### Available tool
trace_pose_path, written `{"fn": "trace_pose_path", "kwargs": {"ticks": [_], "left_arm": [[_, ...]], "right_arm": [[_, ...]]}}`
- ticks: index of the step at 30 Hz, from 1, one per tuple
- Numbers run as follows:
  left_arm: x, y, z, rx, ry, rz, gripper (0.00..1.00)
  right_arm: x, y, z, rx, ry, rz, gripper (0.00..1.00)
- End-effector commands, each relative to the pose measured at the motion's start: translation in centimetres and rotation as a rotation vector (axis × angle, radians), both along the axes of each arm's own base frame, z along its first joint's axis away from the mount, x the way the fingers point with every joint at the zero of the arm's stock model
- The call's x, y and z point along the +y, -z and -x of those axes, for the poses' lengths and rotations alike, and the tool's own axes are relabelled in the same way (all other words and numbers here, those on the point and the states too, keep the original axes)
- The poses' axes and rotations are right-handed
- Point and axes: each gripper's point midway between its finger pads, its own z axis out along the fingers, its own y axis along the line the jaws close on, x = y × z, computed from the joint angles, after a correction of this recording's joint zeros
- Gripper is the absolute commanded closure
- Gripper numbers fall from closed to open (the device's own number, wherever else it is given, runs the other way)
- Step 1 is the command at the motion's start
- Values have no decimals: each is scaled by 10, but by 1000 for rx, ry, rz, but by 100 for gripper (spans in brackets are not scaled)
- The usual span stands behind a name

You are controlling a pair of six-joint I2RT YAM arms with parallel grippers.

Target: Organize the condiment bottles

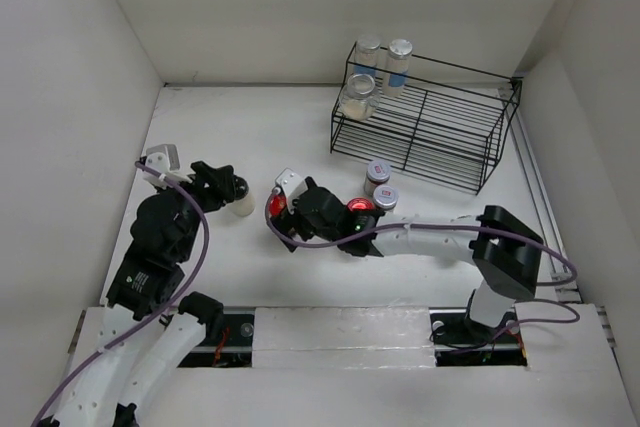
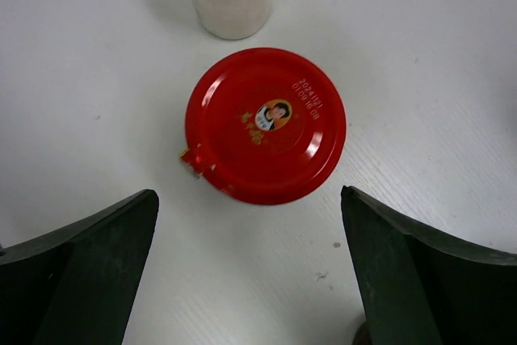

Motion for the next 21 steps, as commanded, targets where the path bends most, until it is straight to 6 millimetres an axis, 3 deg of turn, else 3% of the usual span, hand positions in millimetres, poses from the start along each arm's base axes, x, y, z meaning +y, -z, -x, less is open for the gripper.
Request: {"fn": "trace_pose_path", "kwargs": {"ticks": [1, 6, 7, 11, 14, 17, 18, 21], "left_arm": [[7, -13, 2, -53, -27, 17, 44], [8, -16, 4, -64, -29, 22, 44], [8, -16, 4, -64, -29, 22, 44], [4, -11, 0, -45, -14, 5, 44], [2, -9, -5, -33, -14, 0, 44], [-1, -8, -5, -24, -2, -2, 44], [-1, -8, -5, -24, -2, -2, 44], [3, -14, -1, -49, -11, 7, 44]], "right_arm": [[20, -39, -30, -53, 36, -146, 0], [38, -33, -41, -37, 15, -183, 4], [43, -41, -41, -37, 7, -214, 5], [59, -26, -38, -4, -39, -219, 10], [52, -17, -42, 1, 4, -206, 16], [49, -7, -40, 6, 8, -214, 33], [48, -12, -39, 0, 7, -226, 40], [44, -28, -39, -17, 14, -250, 49]]}}
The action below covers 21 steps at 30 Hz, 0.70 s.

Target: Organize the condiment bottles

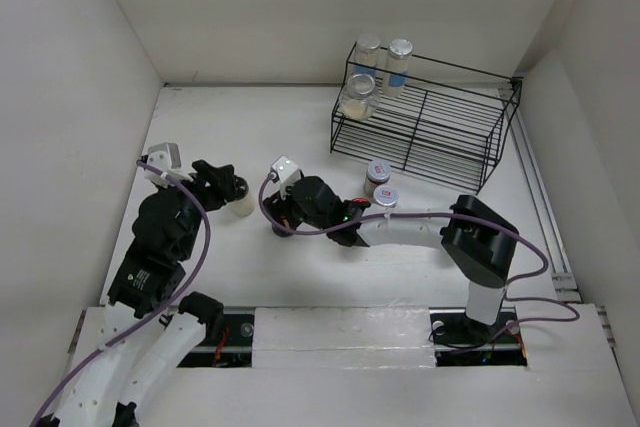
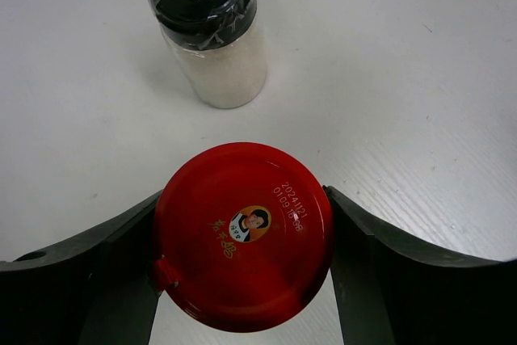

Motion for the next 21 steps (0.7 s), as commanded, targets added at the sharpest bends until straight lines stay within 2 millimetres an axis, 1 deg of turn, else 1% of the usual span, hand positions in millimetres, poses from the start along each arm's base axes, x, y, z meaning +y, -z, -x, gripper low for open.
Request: {"fn": "trace_pose_path", "kwargs": {"ticks": [1, 3, 4, 5, 6, 7, 8, 9, 10, 11, 12, 13, 14, 15, 16, 17, 18, 19, 20, 21], "left_arm": [[4, -20, 4, -70, -7, 18, 44], [5, -22, 5, -78, -7, 22, 44], [4, -19, 4, -77, -7, 21, 44], [4, -19, 4, -77, -7, 21, 44], [4, -19, 4, -77, -7, 21, 44], [3, -16, 1, -65, -7, 16, 44], [2, -18, 3, -63, 4, 16, 44], [2, -18, 3, -63, 4, 16, 44], [2, -18, 3, -63, 4, 16, 44], [2, -18, 3, -63, 4, 16, 44], [2, -18, 3, -63, 4, 16, 44], [0, -18, 3, -62, 13, 17, 44], [0, -18, 3, -62, 13, 17, 44], [-1, -20, 5, -71, 22, 21, 44], [0, -25, 7, -90, 22, 29, 44], [0, -25, 7, -90, 22, 29, 44], [0, -25, 7, -90, 22, 29, 44], [0, -25, 7, -90, 22, 29, 44], [-2, -20, 6, -82, 33, 27, 44], [-2, -20, 6, -82, 33, 27, 44]], "right_arm": [[3, -57, 0, -58, 4, -145, 50], [-2, -88, 2, -100, -2, -187, 50], [-8, -124, 7, -138, -15, -245, 52], [-13, -141, 9, -150, -32, -279, 53], [-22, -159, 5, -166, -31, -310, 54], [-29, -182, 4, -198, -37, -345, 54], [-43, -214, 7, -241, -44, -394, 54], [-51, -231, 9, -258, -58, -422, 54], [-67, -245, 0, -275, -31, -431, 54], [-85, -274, 2, -313, -21, -476, 55], [-95, -287, 1, -330, -25, -492, 55], [-116, -298, -15, -356, 24, -496, 55], [-134, -318, -19, -392, 55, -503, 55], [-149, -326, -28, -406, 96, -502, 55], [-176, -335, -48, -432, 170, -493, 55], [-190, -344, -54, -452, 204, -496, 55], [-207, -363, -57, -498, 235, -509, 57], [-220, -371, -64, -520, 279, -513, 57], [-243, -382, -80, -545, 343, -502, 57], [-255, -385, -89, -551, 377, -490, 57]]}}
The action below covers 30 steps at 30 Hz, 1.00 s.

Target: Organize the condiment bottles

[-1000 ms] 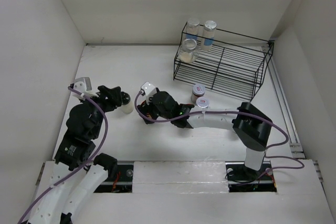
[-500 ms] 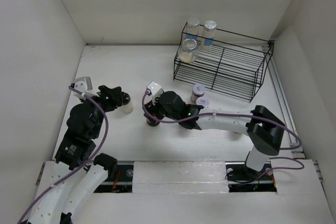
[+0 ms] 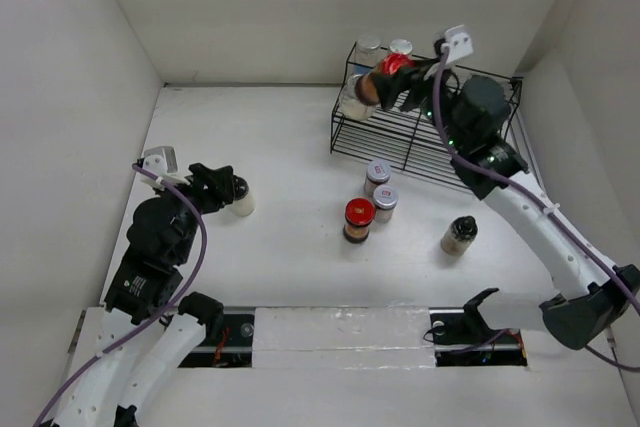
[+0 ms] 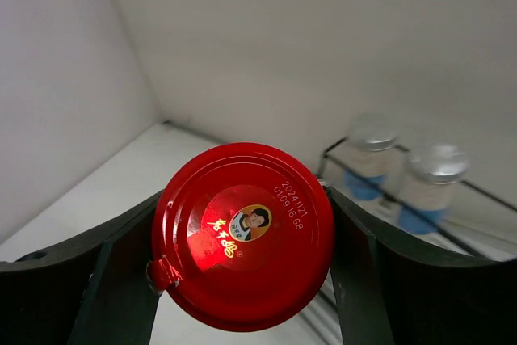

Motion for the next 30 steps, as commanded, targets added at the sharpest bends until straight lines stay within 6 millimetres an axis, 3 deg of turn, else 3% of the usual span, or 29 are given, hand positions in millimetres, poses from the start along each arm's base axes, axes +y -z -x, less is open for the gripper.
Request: {"fn": "trace_pose_path", "kwargs": {"ticks": [1, 6, 9, 13, 19, 22, 27, 30], "left_arm": [[-1, -12, -1, -49, 12, 10, 44], [-1, -10, 0, -41, 12, 7, 44], [-1, -14, 1, -58, 12, 14, 44], [-1, -12, -1, -49, 12, 10, 44], [-1, -10, -3, -40, 3, 5, 44], [-1, -10, -3, -40, 3, 5, 44], [-1, -6, -4, -23, 3, -2, 44], [-2, -8, -5, -31, 3, 2, 44]], "right_arm": [[-46, -70, -15, -140, 111, -64, 57], [-106, -82, -65, -135, 264, -38, 58], [-126, -87, -91, -128, 338, -38, 58], [-156, -78, -131, -78, 438, 10, 58], [-177, -68, -167, -55, 471, 27, 58], [-180, -67, -175, -51, 471, 30, 58], [-174, -32, -189, 10, 447, 56, 58], [-173, -1, -196, 68, 445, 75, 58]]}}
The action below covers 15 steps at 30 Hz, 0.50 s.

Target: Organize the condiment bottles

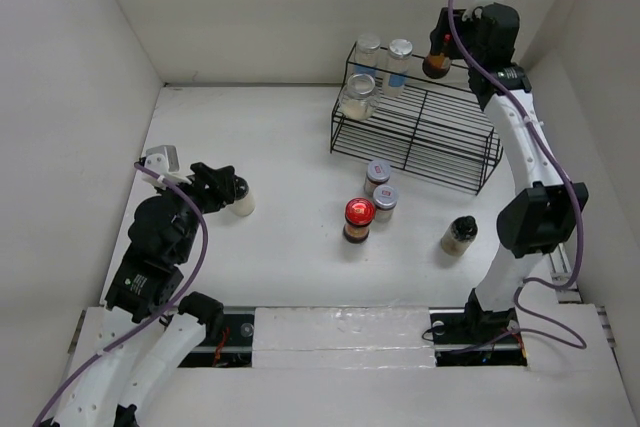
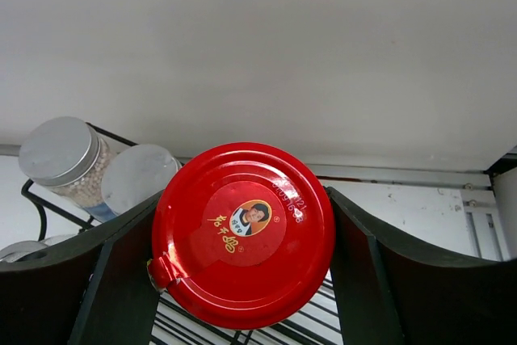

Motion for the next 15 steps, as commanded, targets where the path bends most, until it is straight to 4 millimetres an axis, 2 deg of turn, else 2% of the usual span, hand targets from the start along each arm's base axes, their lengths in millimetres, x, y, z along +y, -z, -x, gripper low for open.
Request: {"fn": "trace_pose_path", "kwargs": {"ticks": [1, 2, 5, 6, 11, 12, 15], "left_arm": [[1, -10, -4, -38, -7, 4, 44], [1, -10, -4, -38, -7, 4, 44], [1, -10, -4, -38, -7, 4, 44], [1, -10, -4, -38, -7, 4, 44], [2, -9, -2, -38, -7, 4, 44], [2, -9, -2, -38, -7, 4, 44], [2, -9, -2, -38, -7, 4, 44]], "right_arm": [[7, -56, 4, -199, -31, -14, 58], [12, -44, 5, -174, -40, -13, 58], [15, -34, 3, -162, -37, -12, 58], [19, -23, 0, -141, -37, -10, 58], [20, -6, -6, -109, -37, -7, 55], [20, 5, -8, -87, -37, -4, 55], [25, 19, -14, -63, -60, -3, 45]]}}
